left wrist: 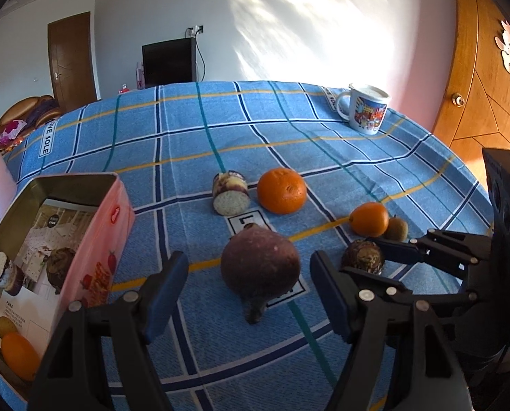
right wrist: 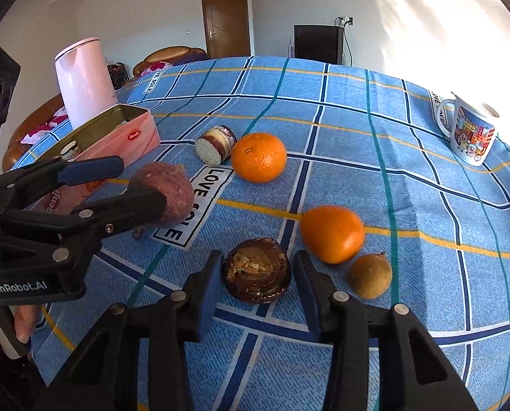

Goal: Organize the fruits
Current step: 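Grasp the purple round fruit with the left gripper while the right grasps another brown dried fruit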

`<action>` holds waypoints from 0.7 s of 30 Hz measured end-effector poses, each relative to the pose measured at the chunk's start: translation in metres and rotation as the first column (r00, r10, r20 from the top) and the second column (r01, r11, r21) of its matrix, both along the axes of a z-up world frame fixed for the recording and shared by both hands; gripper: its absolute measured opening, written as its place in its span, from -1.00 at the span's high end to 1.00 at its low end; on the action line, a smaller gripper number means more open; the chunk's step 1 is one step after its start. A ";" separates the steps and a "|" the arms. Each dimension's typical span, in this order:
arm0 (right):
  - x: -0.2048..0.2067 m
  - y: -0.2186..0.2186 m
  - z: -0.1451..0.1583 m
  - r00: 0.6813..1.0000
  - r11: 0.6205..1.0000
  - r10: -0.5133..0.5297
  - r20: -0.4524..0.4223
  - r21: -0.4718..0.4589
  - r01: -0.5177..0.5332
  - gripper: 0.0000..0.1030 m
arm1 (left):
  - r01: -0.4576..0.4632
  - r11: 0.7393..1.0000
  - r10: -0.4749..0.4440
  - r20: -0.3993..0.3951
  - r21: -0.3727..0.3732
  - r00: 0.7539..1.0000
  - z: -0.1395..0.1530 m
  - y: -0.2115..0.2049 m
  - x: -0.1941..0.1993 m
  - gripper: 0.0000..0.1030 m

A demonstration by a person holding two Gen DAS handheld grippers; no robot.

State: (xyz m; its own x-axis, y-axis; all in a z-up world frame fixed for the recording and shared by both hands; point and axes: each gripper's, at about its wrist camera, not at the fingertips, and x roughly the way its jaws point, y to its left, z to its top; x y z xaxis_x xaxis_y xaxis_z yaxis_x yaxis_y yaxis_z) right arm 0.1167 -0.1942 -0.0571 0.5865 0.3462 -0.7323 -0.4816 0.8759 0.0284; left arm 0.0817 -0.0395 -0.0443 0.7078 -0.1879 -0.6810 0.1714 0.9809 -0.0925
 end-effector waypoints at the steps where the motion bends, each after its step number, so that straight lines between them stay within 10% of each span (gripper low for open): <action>1: 0.000 -0.001 0.000 1.000 1.000 -0.003 -0.002 0.007 0.003 0.21 | -0.001 1.000 0.001 -0.006 -0.003 1.000 -0.001 0.000 0.002 -0.43; 7: 0.000 -0.002 0.001 1.000 1.000 -0.016 0.004 0.014 0.016 0.21 | 0.042 0.998 -0.045 -0.066 -0.050 0.997 -0.008 -0.001 0.012 -0.05; 21: -0.018 -0.005 0.014 0.990 0.999 -0.011 0.139 0.039 0.006 0.21 | 0.050 0.998 -0.048 0.028 -0.048 0.998 0.004 -0.001 -0.003 -0.04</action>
State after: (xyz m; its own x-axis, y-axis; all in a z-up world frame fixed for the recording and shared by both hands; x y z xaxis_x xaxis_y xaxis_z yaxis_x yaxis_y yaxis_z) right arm 0.0985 -0.1993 -0.0435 0.6847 0.3669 -0.6297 -0.4758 0.8795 -0.0049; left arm 0.0785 -0.0402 -0.0406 0.7147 -0.2555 -0.6511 0.2223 0.9656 -0.1349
